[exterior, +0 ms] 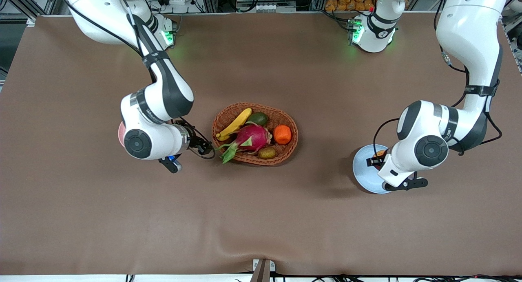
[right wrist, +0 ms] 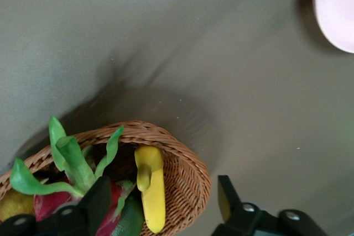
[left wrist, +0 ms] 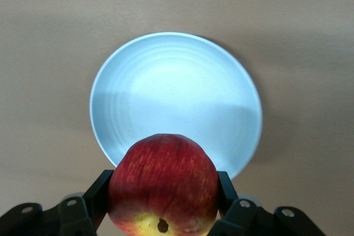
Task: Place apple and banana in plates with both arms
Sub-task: 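Carry the apple over the blue plate while the right gripper grasps the banana, then lower the apple onto the blue plate while the right gripper lifts the banana, then release the apple and raise the left gripper while the right gripper lowers the banana, then open the right gripper over the pink plate and withdraw it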
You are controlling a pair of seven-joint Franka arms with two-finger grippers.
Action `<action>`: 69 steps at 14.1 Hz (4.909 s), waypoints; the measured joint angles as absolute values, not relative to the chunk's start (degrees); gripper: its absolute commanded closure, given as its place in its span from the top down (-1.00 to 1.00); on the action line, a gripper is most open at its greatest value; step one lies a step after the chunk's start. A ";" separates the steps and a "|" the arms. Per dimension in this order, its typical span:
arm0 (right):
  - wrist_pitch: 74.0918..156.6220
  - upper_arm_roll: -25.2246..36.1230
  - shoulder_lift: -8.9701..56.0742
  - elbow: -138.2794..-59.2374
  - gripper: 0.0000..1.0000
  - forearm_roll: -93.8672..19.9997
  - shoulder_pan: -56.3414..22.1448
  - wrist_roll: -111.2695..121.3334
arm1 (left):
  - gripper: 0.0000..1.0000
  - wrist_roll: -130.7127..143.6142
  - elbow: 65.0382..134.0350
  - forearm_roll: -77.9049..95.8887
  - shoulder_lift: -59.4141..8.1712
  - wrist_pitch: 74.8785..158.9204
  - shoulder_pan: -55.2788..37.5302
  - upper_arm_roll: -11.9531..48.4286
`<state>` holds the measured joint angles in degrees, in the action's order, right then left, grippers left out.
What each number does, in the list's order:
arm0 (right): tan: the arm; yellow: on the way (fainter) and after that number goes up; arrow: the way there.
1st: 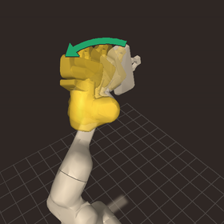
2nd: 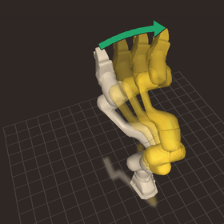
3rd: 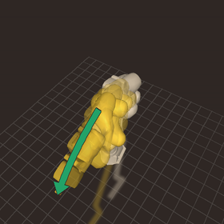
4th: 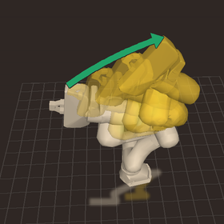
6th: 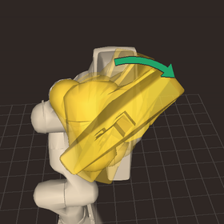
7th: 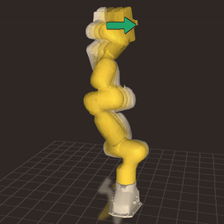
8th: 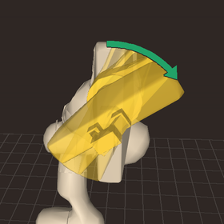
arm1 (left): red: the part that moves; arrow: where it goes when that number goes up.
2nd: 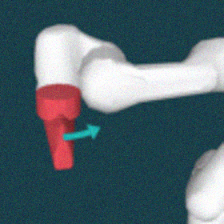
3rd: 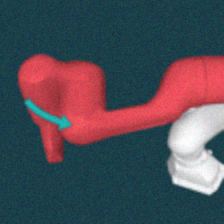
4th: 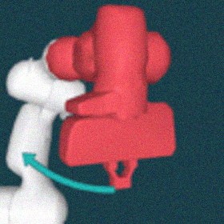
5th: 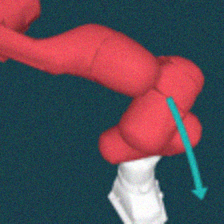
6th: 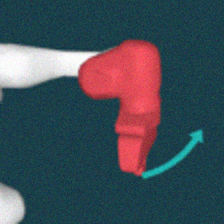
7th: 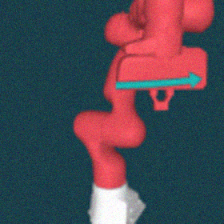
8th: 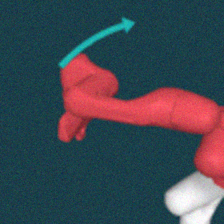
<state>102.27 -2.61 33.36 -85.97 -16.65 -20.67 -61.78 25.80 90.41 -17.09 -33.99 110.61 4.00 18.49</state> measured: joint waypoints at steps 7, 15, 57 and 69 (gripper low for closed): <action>103.23 -2.59 35.77 -86.11 0.32 -16.64 -24.23 -64.85 | -1.00 25.61 90.39 -24.58 -37.63 111.13 3.41 18.80; 107.02 -2.52 36.41 -88.21 -0.15 -16.64 -26.24 -65.02 | -1.00 25.61 90.38 -29.01 -41.14 112.40 3.15 18.81; 109.91 -1.61 29.89 -100.42 -1.00 2.49 0.28 -3.90 | 1.00 24.04 83.14 -2.60 -11.09 94.09 8.97 21.25; 101.31 -2.11 28.46 -88.96 1.00 0.59 -0.13 -6.88 | 1.00 20.25 83.00 0.19 -2.83 85.18 11.45 20.84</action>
